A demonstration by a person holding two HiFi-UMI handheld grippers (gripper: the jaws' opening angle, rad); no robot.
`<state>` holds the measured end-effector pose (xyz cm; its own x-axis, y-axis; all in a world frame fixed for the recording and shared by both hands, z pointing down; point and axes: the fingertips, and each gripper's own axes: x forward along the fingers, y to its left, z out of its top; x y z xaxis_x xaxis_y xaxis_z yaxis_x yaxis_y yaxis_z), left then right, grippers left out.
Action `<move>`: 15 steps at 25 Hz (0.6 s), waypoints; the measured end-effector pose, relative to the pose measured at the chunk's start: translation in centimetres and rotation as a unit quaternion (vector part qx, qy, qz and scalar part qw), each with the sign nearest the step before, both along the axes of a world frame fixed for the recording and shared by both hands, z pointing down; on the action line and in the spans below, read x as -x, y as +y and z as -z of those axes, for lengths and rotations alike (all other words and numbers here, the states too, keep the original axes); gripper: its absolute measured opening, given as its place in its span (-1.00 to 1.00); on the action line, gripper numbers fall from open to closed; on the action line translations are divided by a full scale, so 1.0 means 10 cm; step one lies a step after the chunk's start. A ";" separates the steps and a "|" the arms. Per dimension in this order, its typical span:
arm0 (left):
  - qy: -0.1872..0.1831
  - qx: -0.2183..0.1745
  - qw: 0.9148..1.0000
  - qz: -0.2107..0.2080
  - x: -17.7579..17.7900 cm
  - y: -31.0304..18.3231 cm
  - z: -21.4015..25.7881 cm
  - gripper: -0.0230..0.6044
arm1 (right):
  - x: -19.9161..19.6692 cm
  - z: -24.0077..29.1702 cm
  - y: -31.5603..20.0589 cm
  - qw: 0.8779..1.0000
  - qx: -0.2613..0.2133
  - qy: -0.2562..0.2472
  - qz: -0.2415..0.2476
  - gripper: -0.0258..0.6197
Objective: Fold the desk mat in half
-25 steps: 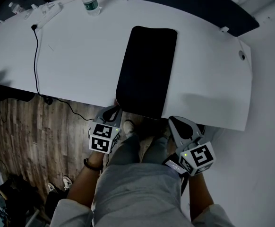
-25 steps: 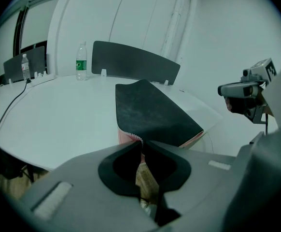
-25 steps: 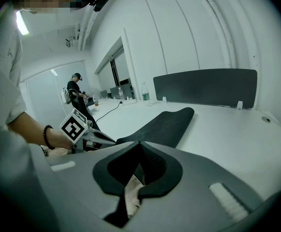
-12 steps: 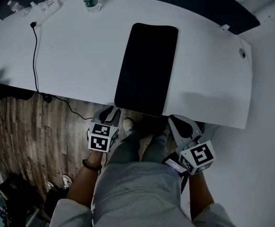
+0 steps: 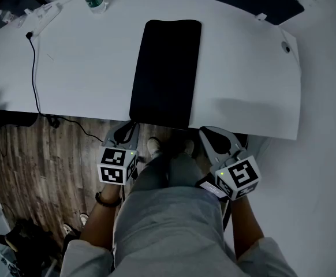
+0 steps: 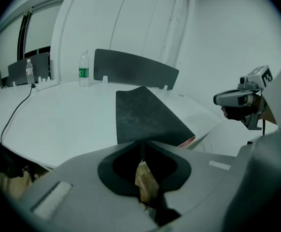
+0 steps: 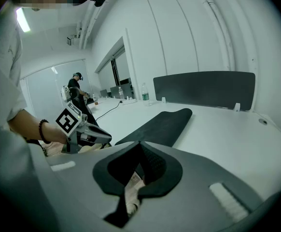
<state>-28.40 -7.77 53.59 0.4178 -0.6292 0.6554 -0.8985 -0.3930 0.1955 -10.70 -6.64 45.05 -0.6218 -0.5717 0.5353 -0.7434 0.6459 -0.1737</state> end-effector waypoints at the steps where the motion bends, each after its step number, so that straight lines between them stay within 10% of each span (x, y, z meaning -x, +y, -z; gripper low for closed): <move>1: 0.000 -0.004 1.000 -0.003 -0.04 0.00 0.05 -0.79 | -0.04 0.02 0.01 1.000 -0.001 -0.001 -0.002 -0.90; 15: 0.037 -0.057 0.998 -0.012 -0.85 -0.04 0.99 -0.87 | -0.76 0.48 -0.06 0.999 -0.038 -0.012 0.008 -0.91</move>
<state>-19.89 -8.16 43.71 0.4784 -0.6868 0.5471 -0.8732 -0.4378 0.2140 -3.06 -7.29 40.22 -0.6429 -0.6001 0.4760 -0.7295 0.6690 -0.1420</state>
